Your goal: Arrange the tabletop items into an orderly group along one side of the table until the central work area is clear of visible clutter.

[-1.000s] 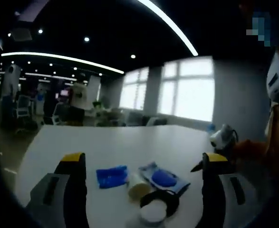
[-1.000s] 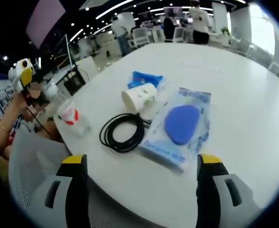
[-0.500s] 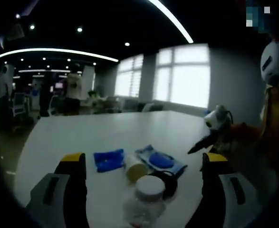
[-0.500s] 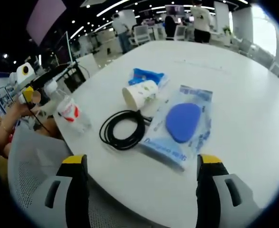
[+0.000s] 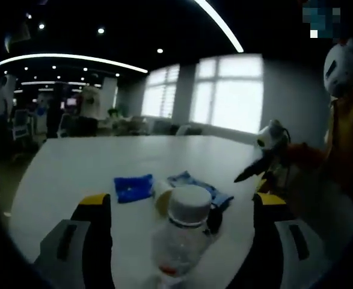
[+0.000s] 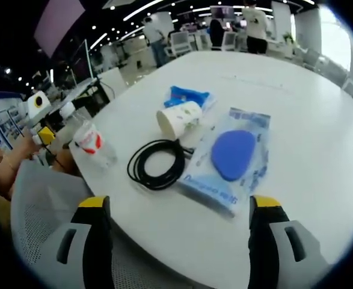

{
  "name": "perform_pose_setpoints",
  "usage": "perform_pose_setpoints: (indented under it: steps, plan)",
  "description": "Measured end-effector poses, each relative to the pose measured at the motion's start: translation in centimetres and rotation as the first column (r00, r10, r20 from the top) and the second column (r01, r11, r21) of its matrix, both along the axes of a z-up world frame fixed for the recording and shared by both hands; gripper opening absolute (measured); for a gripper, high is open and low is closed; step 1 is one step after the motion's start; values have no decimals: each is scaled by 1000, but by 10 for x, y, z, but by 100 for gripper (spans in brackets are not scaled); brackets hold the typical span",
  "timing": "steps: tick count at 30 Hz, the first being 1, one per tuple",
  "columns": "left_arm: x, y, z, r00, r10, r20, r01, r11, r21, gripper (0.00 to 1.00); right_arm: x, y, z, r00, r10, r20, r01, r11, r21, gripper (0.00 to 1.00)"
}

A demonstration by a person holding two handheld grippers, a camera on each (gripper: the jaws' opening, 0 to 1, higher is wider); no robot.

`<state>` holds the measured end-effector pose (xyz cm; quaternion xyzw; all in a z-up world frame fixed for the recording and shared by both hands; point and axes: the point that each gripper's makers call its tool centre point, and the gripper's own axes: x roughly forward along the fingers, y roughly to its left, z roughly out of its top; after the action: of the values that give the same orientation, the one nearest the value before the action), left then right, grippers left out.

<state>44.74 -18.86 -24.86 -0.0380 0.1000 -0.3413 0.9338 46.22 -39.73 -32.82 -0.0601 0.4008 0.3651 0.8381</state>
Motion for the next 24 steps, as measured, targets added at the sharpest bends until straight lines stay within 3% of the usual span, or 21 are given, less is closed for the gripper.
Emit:
perform_pose_setpoints:
  steps: [5,9,12,16,21,22,24]
  plan:
    - [-1,-2,-14,999,-29,-27,30,999,33,83,1,0,0,1000,-1,1,1,1000,4,95]
    - [-8,-3,-28,995,-82,-61,90,988,127,72,1,-2,-2,1000,-6,-4,6,1000,-3,95]
    - [-8,-2,-28,994,-88,-57,95,987,126,65,0,-1,-3,1000,-3,-8,3,1000,-11,95]
    - [-6,-1,-30,994,-97,-53,104,984,147,58,-1,-2,-6,1000,0,-15,0,1000,-21,95]
    - [-12,-9,-39,986,-143,-91,157,972,173,51,-1,-3,-6,1000,-1,-18,1,1000,-26,94]
    - [-14,-9,-45,982,-151,-115,172,963,208,50,-1,-3,-6,1000,-2,-18,1,1000,-26,94]
    - [-13,-8,-48,983,-147,-112,170,956,239,49,-1,-3,-6,1000,-2,-19,2,1000,-26,94]
